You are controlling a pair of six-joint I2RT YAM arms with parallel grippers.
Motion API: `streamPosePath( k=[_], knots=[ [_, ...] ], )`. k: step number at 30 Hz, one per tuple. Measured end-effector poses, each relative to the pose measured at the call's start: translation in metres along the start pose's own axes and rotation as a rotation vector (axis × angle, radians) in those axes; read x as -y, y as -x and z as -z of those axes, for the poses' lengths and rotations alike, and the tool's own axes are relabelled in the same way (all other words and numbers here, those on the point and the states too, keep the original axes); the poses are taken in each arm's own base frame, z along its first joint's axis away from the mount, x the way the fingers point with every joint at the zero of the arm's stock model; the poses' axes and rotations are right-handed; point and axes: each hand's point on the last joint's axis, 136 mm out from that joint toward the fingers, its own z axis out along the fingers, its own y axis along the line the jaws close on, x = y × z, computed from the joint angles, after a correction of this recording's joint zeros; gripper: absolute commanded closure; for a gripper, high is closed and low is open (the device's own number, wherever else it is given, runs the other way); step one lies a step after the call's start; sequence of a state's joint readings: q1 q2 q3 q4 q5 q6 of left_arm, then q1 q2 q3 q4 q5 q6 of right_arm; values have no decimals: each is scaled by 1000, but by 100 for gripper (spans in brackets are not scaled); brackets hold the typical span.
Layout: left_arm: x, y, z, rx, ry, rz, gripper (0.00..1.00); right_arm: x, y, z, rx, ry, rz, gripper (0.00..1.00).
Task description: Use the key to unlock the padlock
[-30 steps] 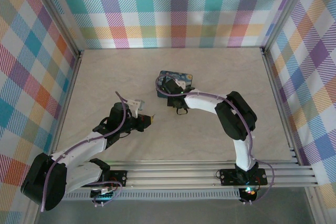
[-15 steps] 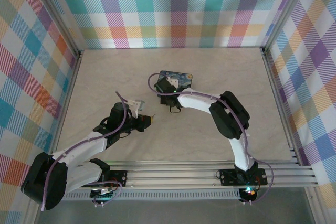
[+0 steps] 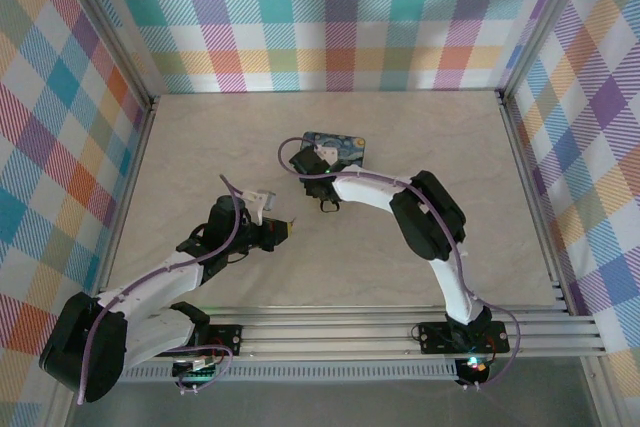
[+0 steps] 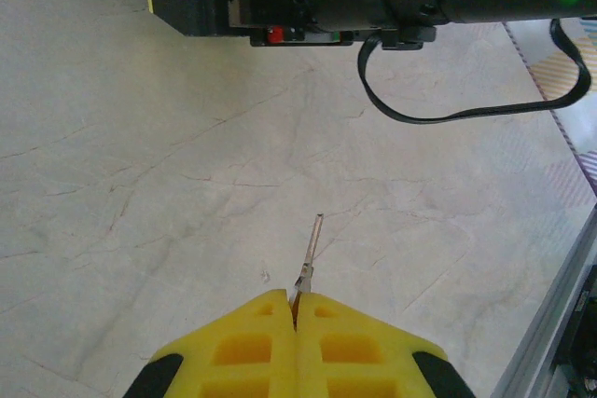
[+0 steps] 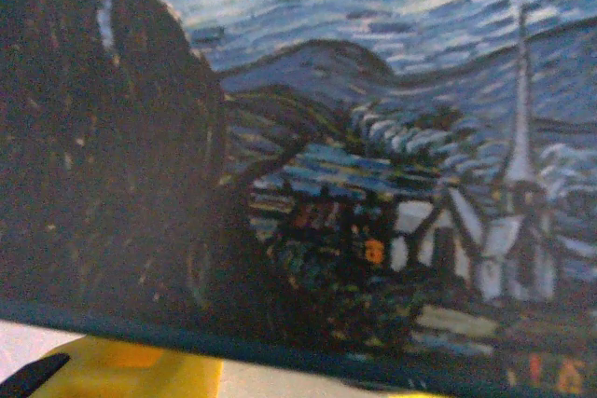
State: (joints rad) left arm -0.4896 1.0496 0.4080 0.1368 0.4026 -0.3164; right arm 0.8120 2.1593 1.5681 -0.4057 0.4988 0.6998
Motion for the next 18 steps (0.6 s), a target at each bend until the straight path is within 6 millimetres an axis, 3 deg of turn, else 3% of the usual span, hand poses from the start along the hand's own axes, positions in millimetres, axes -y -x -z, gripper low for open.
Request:
streamPosePath(
  k=[10, 18],
  knots=[
    [3, 1, 6, 20, -9, -9, 100, 7, -3, -11, -10, -29, 2, 59],
    [5, 3, 8, 33, -15, -15, 100, 13, 1, -13, -4, -40, -8, 80]
  ],
)
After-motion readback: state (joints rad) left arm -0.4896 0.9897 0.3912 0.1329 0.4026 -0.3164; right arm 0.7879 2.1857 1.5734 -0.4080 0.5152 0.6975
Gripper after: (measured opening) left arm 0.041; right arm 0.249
